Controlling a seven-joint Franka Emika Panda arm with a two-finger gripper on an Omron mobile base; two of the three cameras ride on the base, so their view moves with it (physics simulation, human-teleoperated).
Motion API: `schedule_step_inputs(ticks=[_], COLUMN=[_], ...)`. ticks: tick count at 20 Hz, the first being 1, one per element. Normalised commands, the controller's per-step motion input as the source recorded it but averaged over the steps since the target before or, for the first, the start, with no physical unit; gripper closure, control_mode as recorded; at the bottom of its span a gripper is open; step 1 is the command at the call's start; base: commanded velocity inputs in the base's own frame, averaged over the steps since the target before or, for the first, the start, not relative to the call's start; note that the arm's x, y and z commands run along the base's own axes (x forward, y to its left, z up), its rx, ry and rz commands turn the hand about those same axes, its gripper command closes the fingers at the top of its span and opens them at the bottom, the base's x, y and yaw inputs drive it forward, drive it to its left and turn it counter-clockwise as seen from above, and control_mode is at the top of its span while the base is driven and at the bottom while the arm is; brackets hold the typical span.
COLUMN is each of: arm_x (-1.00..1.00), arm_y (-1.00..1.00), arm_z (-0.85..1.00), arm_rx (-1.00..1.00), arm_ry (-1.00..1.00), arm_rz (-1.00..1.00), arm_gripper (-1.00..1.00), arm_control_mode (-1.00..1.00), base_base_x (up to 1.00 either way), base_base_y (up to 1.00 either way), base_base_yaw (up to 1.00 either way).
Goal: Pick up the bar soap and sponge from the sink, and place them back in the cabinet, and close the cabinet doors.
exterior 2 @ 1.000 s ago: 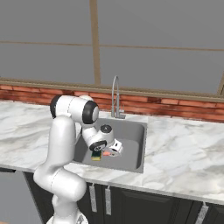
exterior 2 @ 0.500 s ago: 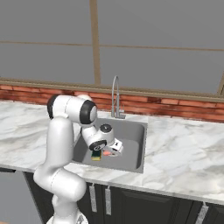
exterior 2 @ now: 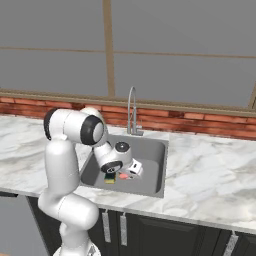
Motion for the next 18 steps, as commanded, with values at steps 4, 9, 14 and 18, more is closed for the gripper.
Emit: schedule_step_inputs(ticks=[4, 9, 14, 18], arm_x=[-0.22, -0.16, -0.12, -0.03], arm_y=[-0.08, -0.01, 0.00, 0.00], arm_z=[0.46, 0.56, 0.64, 0.72], arm_rx=[0.00, 0.00, 0.00, 0.00], arm_ry=[0.00, 0.01, 0.05, 0.09], arm_rz=[0.00, 0.00, 0.00, 0.00], arm_gripper=[1.00, 1.00, 1.00, 1.00], arm_control_mode=[-1.00, -1.00, -1.00, -1.00], base_base_x=[0.00, 0.00, 0.00, 0.00], base_base_y=[0.00, 0.00, 0.00, 0.00], base_base_yaw=[0.00, 0.00, 0.00, 0.00])
